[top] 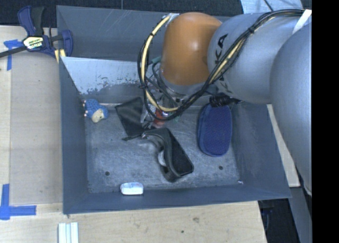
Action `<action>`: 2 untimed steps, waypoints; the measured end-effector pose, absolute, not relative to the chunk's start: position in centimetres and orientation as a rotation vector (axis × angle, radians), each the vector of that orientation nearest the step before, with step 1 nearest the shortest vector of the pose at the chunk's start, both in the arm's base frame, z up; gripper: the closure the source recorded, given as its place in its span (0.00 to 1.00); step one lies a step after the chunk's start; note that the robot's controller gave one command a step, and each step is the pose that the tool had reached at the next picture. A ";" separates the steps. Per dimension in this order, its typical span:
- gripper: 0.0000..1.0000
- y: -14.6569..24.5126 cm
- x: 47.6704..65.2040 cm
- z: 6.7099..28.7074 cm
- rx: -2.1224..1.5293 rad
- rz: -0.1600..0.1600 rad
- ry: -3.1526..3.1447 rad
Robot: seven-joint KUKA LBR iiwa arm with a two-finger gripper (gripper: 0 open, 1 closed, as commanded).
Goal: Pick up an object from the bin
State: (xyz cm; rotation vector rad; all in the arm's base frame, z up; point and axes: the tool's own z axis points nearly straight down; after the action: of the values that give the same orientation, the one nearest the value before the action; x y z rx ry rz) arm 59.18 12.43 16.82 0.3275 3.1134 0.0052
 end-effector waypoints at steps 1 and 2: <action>1.00 16.6 53.3 16.6 0.452 0.003 3.111; 1.00 16.1 53.2 17.3 0.445 0.001 3.107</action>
Offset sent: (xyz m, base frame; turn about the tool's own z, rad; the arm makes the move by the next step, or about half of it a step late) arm -0.0569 0.0385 -0.0019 0.0841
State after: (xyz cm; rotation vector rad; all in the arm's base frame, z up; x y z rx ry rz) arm 53.24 16.11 17.30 0.4445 3.1068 0.0013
